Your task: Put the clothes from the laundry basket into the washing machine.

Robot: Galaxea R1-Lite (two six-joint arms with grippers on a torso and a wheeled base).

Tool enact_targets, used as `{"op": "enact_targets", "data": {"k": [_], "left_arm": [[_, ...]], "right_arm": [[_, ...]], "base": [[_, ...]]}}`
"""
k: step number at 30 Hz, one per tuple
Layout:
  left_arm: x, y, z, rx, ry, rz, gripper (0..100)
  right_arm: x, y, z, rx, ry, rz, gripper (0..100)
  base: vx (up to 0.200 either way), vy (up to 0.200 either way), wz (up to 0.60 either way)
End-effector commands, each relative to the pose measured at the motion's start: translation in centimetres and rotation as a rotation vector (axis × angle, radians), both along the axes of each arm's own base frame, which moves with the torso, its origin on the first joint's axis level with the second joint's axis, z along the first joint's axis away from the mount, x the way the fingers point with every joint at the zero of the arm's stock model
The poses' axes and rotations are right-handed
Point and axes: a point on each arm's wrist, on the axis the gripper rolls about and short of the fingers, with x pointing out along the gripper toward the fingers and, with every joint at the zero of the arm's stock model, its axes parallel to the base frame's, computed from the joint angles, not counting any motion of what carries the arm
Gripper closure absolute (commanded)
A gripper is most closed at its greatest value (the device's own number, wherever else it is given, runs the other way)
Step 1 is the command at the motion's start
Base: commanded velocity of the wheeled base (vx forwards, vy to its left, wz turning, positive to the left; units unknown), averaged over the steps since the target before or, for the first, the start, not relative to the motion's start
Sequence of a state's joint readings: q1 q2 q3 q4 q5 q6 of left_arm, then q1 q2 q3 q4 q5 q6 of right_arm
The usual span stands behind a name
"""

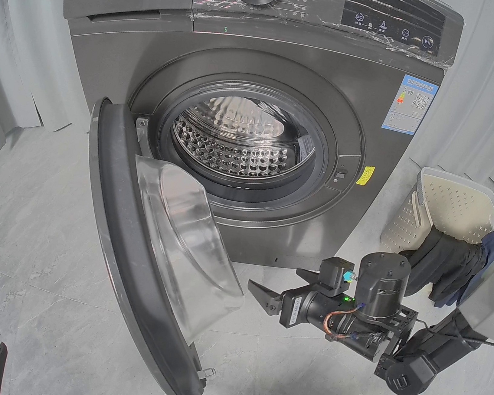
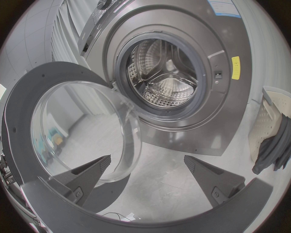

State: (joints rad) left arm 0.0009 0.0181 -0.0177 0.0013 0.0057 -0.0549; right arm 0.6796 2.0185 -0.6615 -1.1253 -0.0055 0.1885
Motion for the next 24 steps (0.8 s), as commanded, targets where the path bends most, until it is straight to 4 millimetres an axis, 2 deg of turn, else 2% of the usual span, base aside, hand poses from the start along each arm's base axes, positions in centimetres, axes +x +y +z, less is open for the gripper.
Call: {"op": "enact_targets", "data": {"k": [1, 6, 14, 16, 20, 24], "left_arm": [[0.0, 0.0, -0.5, 0.000, 0.000, 0.001, 0], [0.0, 0.0, -0.5, 0.000, 0.000, 0.001, 0], [0.0, 0.0, -0.5, 0.000, 0.000, 0.001, 0], [0.0, 0.0, -0.5, 0.000, 0.000, 0.001, 0], [0.0, 0.0, -0.5, 0.000, 0.000, 0.001, 0], [0.0, 0.0, -0.5, 0.000, 0.000, 0.001, 0]], "right_arm": [[-0.6, 1.7, -1.2, -0.020, 0.021, 0.046, 0], [-1.5, 2.7, -1.3, -0.018, 0.020, 0.085, 0], [-0.6, 2.8, -0.7, 0.001, -0.001, 0.073, 0], [-0.5, 3.1, -0.6, 0.006, -0.007, 0.076, 0], [0.6, 4.9, -2.0, 0.001, -0.003, 0.092, 0], [0.7, 6.6, -2.5, 0.009, -0.011, 0.122, 0]], "base": [[0.000, 0.000, 0.00], [0.000, 0.000, 0.00], [0.000, 0.000, 0.00], [-0.200, 0.000, 0.00], [-0.200, 0.000, 0.00], [0.000, 0.000, 0.00]]}}
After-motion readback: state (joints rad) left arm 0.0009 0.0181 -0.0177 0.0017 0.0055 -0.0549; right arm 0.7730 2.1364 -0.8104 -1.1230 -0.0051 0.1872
